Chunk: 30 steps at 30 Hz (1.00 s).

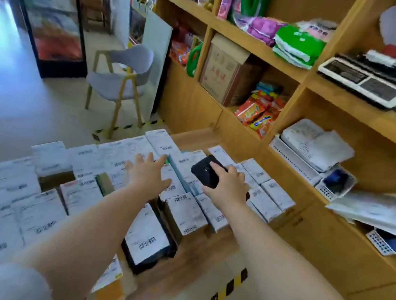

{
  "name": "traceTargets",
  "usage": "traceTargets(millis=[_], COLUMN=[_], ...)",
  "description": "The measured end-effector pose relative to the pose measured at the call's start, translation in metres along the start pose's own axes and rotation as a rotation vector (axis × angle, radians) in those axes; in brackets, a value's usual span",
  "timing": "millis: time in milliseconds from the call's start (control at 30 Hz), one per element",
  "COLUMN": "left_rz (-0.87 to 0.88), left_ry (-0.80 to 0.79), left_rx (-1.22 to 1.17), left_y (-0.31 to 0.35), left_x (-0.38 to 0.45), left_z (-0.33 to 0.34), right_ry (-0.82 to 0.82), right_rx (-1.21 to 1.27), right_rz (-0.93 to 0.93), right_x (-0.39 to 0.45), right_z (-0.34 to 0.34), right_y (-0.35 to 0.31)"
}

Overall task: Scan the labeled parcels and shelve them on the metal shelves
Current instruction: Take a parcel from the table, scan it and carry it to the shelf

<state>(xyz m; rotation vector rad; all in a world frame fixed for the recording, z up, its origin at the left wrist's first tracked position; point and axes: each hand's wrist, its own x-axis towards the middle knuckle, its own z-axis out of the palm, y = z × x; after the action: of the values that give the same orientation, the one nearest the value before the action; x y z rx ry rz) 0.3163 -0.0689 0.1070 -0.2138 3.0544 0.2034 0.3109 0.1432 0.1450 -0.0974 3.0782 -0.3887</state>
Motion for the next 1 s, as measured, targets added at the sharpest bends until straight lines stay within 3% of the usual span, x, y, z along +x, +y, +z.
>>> traceTargets(millis=[367,633,833,900,1000], left_rz=[-0.337,-0.66,-0.946,-1.032,-1.059], left_ry=[-0.152,-0.246,-0.404,-0.4,-0.27], left_rx=[-0.112,-0.189,-0.304,-0.371,-0.436], left_y=[-0.006,0.025,0.044,0.052,0.067], left_x=[0.144,0.241,0.318,0.332,0.344], left_z=[0.045,0.088,0.095,0.1,0.108], right_ry=[-0.198,-0.308,-0.37,-0.385,-0.413], right_rx=[-0.04,0.017,0.019,0.03,0.088], right_rz=[-0.245,-0.345,-0.394,-0.382,-0.344], right_x=[0.208,0.346,0.413,0.427,0.44], right_z=[0.064,0.115,0.152,0.16,0.167], right_y=[-0.023,-0.008,0.003,0.005,0.007])
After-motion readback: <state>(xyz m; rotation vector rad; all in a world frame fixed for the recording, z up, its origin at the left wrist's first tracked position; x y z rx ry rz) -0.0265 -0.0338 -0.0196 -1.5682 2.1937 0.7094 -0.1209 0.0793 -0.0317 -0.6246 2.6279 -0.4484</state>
